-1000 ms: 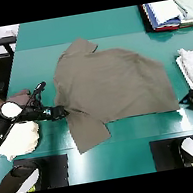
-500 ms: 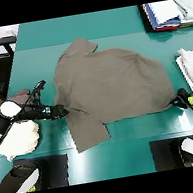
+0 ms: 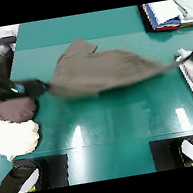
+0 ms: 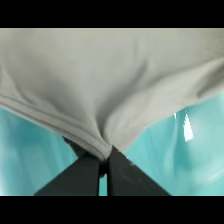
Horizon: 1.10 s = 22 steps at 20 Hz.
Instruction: Fold the shirts.
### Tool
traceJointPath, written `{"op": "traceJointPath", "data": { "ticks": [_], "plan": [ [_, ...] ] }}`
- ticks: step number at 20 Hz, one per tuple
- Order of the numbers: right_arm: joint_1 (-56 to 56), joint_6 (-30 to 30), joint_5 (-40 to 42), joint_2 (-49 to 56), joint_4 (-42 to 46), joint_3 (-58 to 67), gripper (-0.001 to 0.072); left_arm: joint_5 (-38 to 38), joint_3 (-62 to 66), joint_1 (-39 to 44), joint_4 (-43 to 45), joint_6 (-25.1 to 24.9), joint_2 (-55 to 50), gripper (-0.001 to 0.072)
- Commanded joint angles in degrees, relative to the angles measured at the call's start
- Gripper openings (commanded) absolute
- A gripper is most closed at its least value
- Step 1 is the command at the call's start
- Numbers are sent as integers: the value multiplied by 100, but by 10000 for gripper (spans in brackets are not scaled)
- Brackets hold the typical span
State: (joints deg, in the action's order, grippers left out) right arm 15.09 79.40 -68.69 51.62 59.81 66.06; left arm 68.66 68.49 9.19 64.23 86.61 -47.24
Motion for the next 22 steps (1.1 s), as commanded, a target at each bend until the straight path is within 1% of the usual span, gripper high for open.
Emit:
{"op": "traceJointPath", "data": {
  "ticks": [1, 3, 4, 6, 8, 10, 13, 16, 18, 20, 22],
  "plan": [
    [-144, 7, -151, -544, 31, 1941, 19, 332, 2354, -7, 275, 55, 52, 26],
    [-144, 7, -376, -649, 44, 2955, 19, 321, 3698, -7, 348, 66, 52, 26],
    [-144, 9, -498, -660, 94, 3403, 19, 299, 4308, -7, 398, 173, 52, 26],
    [-142, 50, -901, -577, 424, 4304, 18, 192, 5228, -7, 527, 313, 52, 25],
    [-144, 262, -1484, -323, 951, 5219, 18, 26, 5713, -7, 723, 374, 52, 26],
    [-144, 363, -1899, -46, 1233, 5899, 18, -28, 5805, -7, 807, 481, 52, 25],
    [-144, 422, -1947, 227, 1198, 5974, 17, 11, 5396, -7, 1023, 498, -33, 26],
    [-229, 424, -2006, 511, 1180, 5066, 17, 321, 4304, -7, 1539, 610, -260, 26],
    [-518, 424, -2028, 909, 1202, 4417, 17, 476, 3547, -7, 1628, 601, -673, 27],
    [-927, 629, -2026, 1530, 1397, 3912, 17, 396, 2802, -7, 1639, 597, -1228, 27],
    [-1198, 697, -2009, 2192, 1631, 3521, 17, 299, 2190, -7, 1644, 597, -1888, 27]
  ]
}}
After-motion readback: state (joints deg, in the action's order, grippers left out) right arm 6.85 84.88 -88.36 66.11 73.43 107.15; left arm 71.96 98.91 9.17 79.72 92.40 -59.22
